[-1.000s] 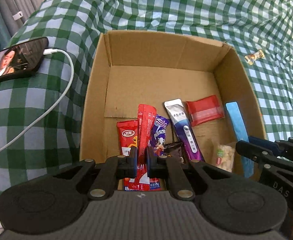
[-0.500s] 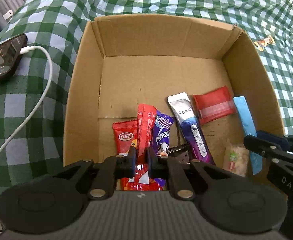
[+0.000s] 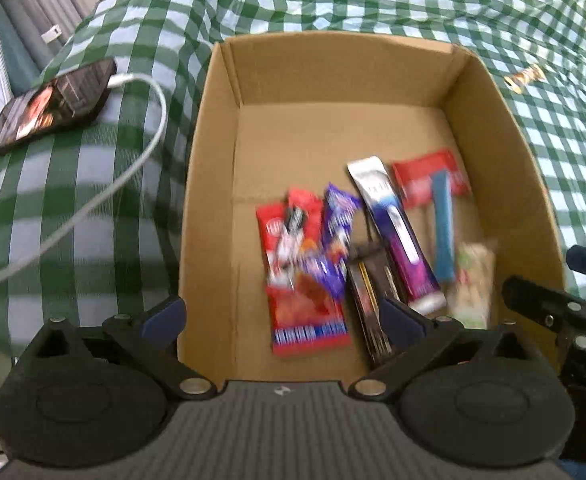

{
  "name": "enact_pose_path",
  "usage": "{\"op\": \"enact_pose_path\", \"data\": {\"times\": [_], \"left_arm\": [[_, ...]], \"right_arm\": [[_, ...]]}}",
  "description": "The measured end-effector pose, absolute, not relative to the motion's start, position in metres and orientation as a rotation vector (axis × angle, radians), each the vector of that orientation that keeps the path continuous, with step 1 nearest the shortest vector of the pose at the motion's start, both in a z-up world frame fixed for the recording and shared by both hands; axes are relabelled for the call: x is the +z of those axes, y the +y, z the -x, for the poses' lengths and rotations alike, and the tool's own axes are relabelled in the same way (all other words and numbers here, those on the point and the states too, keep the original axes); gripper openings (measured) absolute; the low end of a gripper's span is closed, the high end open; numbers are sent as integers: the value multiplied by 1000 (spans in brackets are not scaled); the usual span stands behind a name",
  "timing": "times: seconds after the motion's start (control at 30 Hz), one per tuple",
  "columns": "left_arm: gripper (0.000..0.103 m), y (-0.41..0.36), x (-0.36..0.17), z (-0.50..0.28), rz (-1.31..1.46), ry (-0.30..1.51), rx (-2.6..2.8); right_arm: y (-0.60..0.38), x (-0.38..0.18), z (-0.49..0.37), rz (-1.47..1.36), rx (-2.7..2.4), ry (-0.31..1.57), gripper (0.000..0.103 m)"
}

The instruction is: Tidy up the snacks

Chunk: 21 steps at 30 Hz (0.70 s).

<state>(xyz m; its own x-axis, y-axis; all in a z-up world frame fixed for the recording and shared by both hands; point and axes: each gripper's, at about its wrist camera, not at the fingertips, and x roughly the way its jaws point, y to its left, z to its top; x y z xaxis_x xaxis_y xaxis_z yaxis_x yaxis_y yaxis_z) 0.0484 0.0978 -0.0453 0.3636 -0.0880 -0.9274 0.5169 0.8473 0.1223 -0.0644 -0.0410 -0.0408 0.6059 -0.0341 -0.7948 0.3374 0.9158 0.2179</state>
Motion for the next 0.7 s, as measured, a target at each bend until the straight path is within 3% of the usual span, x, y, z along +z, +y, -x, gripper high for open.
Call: {"op": "enact_pose_path", "data": {"times": [0.7], "left_arm": [[103, 131, 11, 53, -359, 968, -439]], "right_arm": [[12, 12, 163, -309, -285, 757, 95]]}}
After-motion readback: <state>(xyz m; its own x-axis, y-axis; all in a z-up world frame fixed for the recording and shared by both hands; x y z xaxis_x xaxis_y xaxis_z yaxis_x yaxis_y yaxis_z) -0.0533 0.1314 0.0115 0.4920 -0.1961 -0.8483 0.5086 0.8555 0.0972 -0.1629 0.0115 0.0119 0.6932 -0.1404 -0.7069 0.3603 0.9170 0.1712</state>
